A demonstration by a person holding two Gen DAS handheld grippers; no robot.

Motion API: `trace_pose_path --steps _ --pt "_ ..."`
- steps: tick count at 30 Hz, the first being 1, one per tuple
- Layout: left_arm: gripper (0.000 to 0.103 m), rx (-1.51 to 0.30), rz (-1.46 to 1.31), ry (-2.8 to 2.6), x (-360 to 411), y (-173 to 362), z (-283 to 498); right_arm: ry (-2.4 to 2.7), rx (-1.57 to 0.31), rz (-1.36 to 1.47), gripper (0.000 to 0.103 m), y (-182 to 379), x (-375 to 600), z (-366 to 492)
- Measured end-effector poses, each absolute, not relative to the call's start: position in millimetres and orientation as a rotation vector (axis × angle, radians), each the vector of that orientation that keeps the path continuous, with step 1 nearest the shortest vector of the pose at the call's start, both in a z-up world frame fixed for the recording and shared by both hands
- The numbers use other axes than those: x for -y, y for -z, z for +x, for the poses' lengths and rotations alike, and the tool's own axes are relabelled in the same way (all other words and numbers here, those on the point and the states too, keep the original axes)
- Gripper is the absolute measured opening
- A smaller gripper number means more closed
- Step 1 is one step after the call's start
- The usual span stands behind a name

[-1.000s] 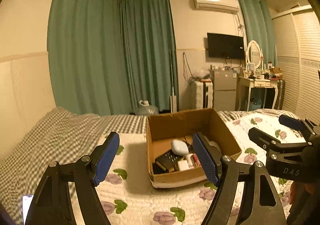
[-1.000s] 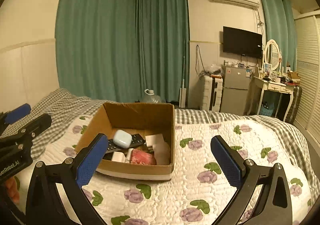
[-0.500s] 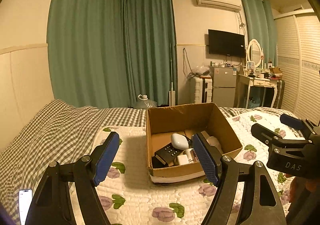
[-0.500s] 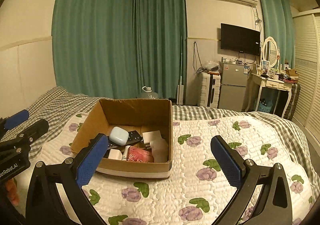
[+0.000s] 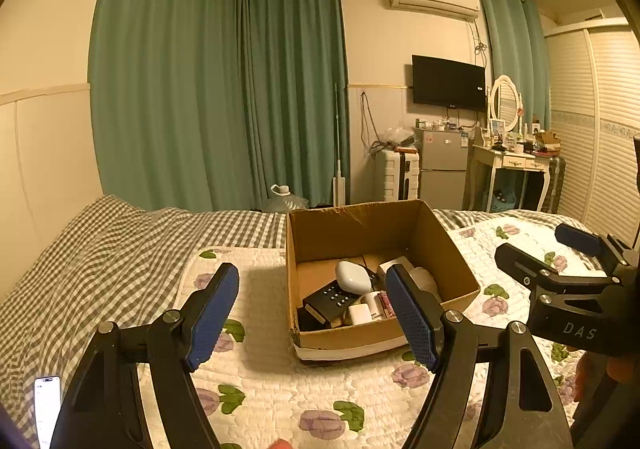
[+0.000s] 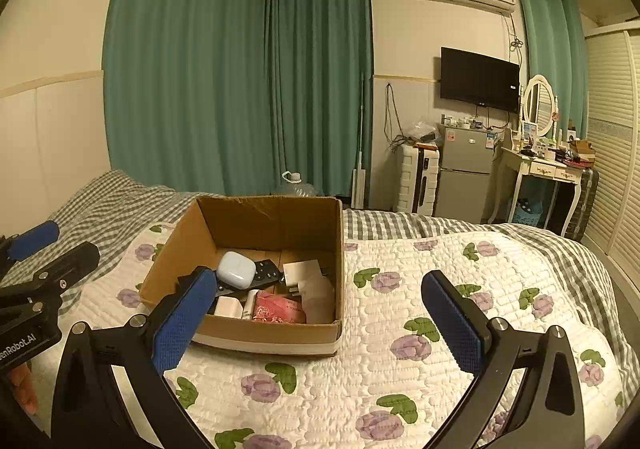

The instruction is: Organize rigid objects

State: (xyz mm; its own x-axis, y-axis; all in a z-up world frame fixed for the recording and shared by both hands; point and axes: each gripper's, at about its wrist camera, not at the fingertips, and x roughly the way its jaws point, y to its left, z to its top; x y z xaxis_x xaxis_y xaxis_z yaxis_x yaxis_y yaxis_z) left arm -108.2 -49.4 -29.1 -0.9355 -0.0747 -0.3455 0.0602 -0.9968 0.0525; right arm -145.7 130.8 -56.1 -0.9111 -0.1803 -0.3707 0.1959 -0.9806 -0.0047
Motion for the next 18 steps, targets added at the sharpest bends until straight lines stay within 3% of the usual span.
trace_pose_path --steps 18 --pt "0.079 0.072 0.541 3.018 48.7 30.3 -108.0 2.898 -0.081 0.567 0.103 57.4 -127.2 -145.4"
